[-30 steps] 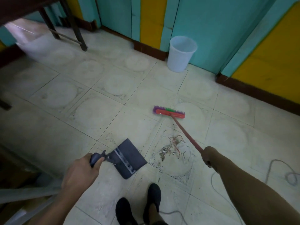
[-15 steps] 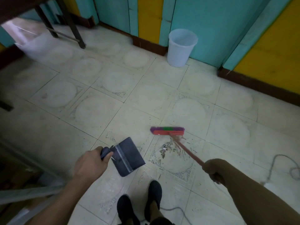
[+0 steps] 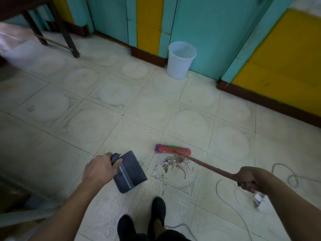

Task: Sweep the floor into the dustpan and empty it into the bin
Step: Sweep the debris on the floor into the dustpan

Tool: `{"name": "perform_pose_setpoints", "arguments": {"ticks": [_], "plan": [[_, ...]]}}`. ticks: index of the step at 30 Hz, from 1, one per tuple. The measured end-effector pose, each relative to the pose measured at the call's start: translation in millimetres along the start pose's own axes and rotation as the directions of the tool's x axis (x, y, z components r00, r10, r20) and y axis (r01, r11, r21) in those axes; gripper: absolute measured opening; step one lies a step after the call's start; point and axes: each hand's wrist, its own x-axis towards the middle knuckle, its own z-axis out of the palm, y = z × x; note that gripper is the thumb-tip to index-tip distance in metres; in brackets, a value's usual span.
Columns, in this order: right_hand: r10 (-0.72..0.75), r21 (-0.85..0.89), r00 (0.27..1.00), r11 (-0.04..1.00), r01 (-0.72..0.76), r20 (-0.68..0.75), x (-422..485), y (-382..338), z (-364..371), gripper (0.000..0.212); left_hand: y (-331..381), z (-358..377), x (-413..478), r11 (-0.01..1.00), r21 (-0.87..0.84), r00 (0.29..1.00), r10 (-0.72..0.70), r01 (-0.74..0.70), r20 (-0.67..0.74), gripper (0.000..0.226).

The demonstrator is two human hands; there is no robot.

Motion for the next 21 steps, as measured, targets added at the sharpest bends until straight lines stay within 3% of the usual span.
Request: {"name": "perform_pose_setpoints", "arguments": {"ticks": [9,13,17,21], "plan": [[-0.041,0.265,0.993,0.962,0.069,-0.113,38,5,-11,0.044,34,11,1,0.996,0.074,0.998,0.044,-0.047,0.034,0.035],[-0.027,0.333,0.991,0.940,0.071,-0.133,56,5,2,0.033,42,13,10,0.984,0.163,0.997,0.065,-0.073,0.052,0.041],[0.045,0.375,0.996,0.927,-0.012,-0.079,65,20,20,0.047,50,15,17,0.961,0.247,0.992,0.109,-0.123,0.067,0.045],[0.038,0.529,0.999,0.848,-0.034,0.004,89,55,40,0.030,63,19,23,0.928,0.328,0.984,0.156,-0.175,0.083,0.044]]}}
